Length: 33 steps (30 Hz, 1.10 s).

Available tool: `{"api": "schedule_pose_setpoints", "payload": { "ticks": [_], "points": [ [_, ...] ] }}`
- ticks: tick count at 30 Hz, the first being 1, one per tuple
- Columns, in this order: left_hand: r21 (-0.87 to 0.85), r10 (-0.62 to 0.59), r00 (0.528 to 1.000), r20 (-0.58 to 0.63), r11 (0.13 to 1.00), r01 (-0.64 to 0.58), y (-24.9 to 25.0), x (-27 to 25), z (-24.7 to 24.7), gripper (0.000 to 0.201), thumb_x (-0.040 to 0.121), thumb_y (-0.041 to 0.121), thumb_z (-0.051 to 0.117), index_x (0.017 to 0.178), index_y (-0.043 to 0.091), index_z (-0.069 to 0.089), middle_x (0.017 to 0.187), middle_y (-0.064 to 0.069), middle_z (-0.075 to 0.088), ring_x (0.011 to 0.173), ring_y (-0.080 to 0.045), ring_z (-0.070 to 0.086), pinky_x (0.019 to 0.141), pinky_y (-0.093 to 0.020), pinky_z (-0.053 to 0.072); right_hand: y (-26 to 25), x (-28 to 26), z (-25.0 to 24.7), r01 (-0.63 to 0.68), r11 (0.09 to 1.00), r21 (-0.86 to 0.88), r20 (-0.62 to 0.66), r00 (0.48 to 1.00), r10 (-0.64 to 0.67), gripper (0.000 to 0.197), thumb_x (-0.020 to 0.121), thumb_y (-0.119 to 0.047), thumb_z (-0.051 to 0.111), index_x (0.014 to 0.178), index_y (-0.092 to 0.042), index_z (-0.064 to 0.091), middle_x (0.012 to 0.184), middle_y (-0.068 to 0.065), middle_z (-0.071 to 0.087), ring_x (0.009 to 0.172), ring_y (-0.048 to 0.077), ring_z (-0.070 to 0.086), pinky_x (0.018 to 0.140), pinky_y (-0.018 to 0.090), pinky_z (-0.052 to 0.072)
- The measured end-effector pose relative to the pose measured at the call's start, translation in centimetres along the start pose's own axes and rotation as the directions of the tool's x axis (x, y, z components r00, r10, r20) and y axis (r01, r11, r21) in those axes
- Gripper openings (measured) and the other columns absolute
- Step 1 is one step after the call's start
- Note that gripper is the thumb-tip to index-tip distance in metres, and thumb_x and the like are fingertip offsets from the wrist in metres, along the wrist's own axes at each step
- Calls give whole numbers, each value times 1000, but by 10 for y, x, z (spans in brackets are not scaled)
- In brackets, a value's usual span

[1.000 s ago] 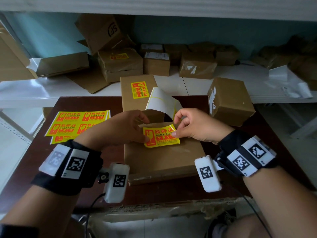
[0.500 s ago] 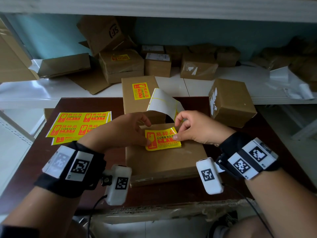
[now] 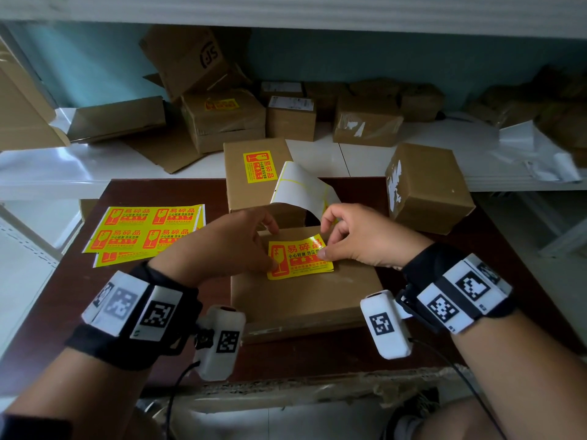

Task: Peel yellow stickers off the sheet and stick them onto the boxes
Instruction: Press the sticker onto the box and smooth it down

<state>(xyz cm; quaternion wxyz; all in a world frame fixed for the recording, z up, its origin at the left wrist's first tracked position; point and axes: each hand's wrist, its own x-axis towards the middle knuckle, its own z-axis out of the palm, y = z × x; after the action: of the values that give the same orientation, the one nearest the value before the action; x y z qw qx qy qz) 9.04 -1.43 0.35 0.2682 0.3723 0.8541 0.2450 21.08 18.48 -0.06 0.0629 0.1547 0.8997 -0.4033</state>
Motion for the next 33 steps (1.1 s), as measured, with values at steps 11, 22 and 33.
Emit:
{"api": "schedule_pose_setpoints", "payload": {
  "ticks": [11, 22, 33],
  "points": [
    [37, 6, 1000, -19, 999, -5, -3, 1, 0, 46, 76, 25, 84, 112, 32, 56, 80, 6, 67, 73, -8, 64, 60, -23, 44, 1, 2, 1, 13, 999, -47, 6, 1000, -13, 34, 77, -18, 86, 97, -20, 58, 79, 3, 77, 79, 23, 74, 77, 43, 58],
    [43, -22, 1000, -16, 999, 23, -4, 3, -1, 46, 75, 22, 85, 111, 27, 58, 77, 7, 65, 68, -6, 58, 60, -24, 41, 1, 3, 2, 29, 993, -118, 2, 1000, -29, 32, 76, -20, 86, 94, -21, 59, 77, -1, 75, 67, 7, 66, 62, 24, 45],
    [126, -39, 999, -34, 991, 43, 2, 0, 2, 39, 76, 25, 83, 105, 22, 58, 87, 6, 62, 87, -17, 62, 77, -33, 53, 5, -10, 10, 7, 1000, 2, -91, 996, -6, 33, 76, -21, 87, 90, -19, 58, 77, 0, 74, 68, 8, 64, 68, 28, 50]
  ]
}}
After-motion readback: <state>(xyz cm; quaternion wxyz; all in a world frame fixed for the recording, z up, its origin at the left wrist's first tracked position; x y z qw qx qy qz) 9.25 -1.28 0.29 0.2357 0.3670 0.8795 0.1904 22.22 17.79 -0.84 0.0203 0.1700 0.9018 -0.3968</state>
